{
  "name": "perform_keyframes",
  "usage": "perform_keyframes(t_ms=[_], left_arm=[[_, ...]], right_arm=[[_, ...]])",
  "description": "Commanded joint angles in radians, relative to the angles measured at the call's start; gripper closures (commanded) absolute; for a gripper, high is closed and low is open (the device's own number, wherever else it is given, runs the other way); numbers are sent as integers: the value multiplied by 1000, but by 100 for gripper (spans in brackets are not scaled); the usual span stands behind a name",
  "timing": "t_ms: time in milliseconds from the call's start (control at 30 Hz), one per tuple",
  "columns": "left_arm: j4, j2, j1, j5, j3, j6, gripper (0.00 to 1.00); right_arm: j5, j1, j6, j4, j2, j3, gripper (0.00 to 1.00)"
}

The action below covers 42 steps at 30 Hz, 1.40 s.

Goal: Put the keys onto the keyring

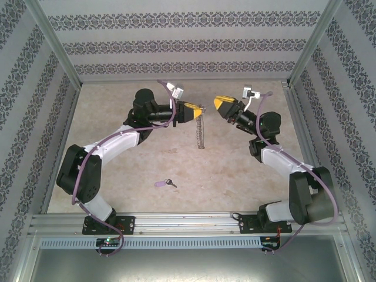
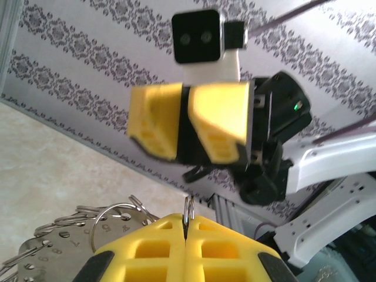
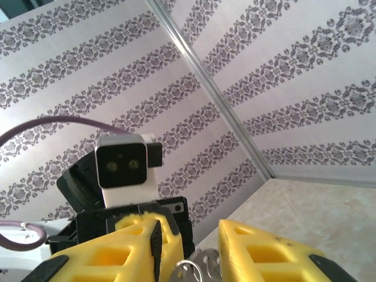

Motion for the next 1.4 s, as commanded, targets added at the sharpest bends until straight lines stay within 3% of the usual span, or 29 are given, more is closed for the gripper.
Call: perform_keyframes(t_ms=[0,233,467,733,1100,1367], left_arm=[[-218,-66,-13,23,38,299,100],[-599,-112,-15,-52,89,695,100],[-794,-100,-15,-36,168,859,100],[-905,-85,-17,6,234,922,100],[-956,-67,-17,20,269,933,100],[-1001,-52,-17,23,298,936,100]], right_arm=[[-22,0,-14,-73,-80,-12,67],[-86,12,-129,-300,-168,-23,67],[-141,56,-196,-395,-162,-20,64],[-178,101,-237,-422,-108,-23,60],[-184,119,-245,-417,-138,-46,67],[-162,127,-253,-428,-182,-65,67]])
